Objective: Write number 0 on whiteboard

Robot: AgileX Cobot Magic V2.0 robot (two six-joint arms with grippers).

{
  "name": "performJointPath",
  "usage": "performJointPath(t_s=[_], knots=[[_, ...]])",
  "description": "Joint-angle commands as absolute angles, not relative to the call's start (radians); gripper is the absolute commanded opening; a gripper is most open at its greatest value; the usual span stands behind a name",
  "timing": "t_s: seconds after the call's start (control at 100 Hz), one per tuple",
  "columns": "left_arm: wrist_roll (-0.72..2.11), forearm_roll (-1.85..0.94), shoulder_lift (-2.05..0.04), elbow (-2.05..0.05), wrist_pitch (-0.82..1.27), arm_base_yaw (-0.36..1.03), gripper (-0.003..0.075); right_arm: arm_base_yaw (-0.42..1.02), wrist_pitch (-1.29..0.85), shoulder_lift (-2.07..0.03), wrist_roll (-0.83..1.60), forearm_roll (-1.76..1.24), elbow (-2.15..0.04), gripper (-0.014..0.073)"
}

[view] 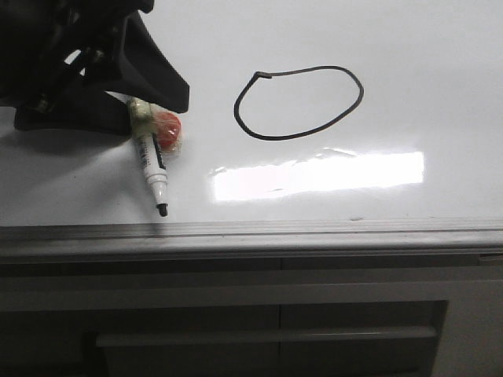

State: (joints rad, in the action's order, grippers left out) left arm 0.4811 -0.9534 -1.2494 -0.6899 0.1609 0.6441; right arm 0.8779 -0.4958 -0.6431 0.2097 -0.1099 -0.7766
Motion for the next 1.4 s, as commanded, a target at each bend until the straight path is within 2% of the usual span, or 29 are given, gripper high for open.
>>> performJointPath(t_s=[0.0, 0.09, 0.28, 0.45, 0.57, 0.66, 0.79, 0.82, 0.98, 1.39], knots=[[0.472, -0.948, -1.248, -0.704, 0.069, 0.638, 0.0507, 0.872, -0.41, -0.639, 0.205, -0.117, -0.802, -0.0048], [0.472, -0.948, -1.246, -0.704, 0.069, 0.638, 0.0537, 0.872, -0.41, -0.639, 0.205, -0.117, -0.802, -0.0048], [0.472, -0.948, -1.233, -0.704, 0.069, 0.638, 0.054, 0.872, -0.403, -0.636, 0.205, -0.117, -0.802, -0.0048], [0.472, -0.948, -1.085, -0.704, 0.078, 0.638, 0.0517, 0.872, -0.363, -0.586, 0.205, -0.049, -0.802, -0.0048], [0.472, -0.925, -0.926, -0.702, 0.087, 0.638, 0.0402, 0.872, -0.367, -0.503, 0.205, 0.042, -0.774, -0.0048], [0.478, -0.867, -0.803, -0.702, 0.113, 0.638, 0.0281, 0.872, -0.365, -0.421, 0.205, 0.101, -0.72, -0.0048], [0.486, -0.695, -0.634, -0.702, 0.255, 0.638, 0.0022, 0.872, -0.365, -0.29, 0.205, 0.205, -0.609, -0.0048], [0.486, -0.655, -0.604, -0.702, 0.298, 0.638, -0.0019, 0.872, -0.365, -0.264, 0.205, 0.227, -0.583, -0.0048], [0.486, -0.567, -0.48, -0.689, 0.454, 0.638, -0.002, 0.872, -0.367, -0.152, 0.202, 0.244, -0.462, -0.0048], [0.486, -0.569, -0.437, -0.675, 0.523, 0.638, -0.002, 0.872, -0.374, -0.119, 0.202, 0.244, -0.426, -0.0048]])
